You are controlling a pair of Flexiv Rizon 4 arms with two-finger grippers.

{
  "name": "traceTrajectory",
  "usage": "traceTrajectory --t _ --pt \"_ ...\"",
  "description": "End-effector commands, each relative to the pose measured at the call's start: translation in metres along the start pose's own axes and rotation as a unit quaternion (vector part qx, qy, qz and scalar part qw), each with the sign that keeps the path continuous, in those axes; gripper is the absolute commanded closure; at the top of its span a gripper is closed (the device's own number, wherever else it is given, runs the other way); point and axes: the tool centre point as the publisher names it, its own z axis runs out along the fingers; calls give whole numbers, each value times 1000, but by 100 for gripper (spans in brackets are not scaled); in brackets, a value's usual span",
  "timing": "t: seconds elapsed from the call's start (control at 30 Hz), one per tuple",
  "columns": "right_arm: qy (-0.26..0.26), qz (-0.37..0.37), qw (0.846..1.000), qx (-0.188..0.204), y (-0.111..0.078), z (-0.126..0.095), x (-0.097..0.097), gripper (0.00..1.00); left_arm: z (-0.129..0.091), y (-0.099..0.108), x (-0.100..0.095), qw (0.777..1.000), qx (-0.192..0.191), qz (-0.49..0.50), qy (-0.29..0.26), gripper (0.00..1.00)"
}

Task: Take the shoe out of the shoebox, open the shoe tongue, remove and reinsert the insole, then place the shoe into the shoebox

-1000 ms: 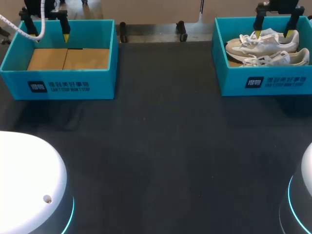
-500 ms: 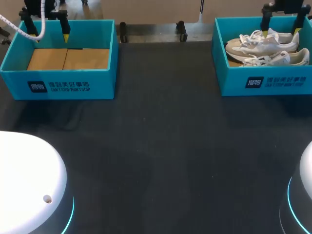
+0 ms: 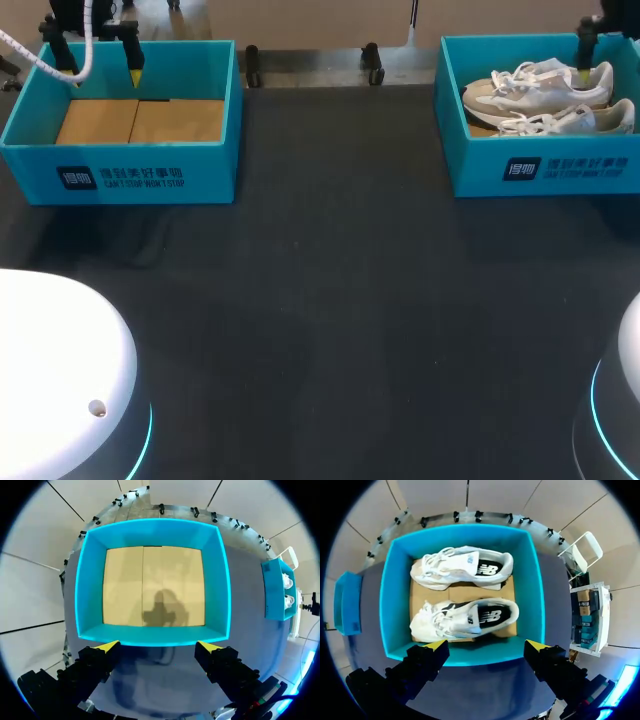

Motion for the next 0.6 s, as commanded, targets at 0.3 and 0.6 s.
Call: traceTrajectory --t 0.3,0.6 --pt "-7 -11 1000 -5 15 42 -23 34 0 0 0 1000 0 0 0 0" --pt "-6 -28 1000 11 19 69 -35 53 0 0 0 1000 0 0 0 0"
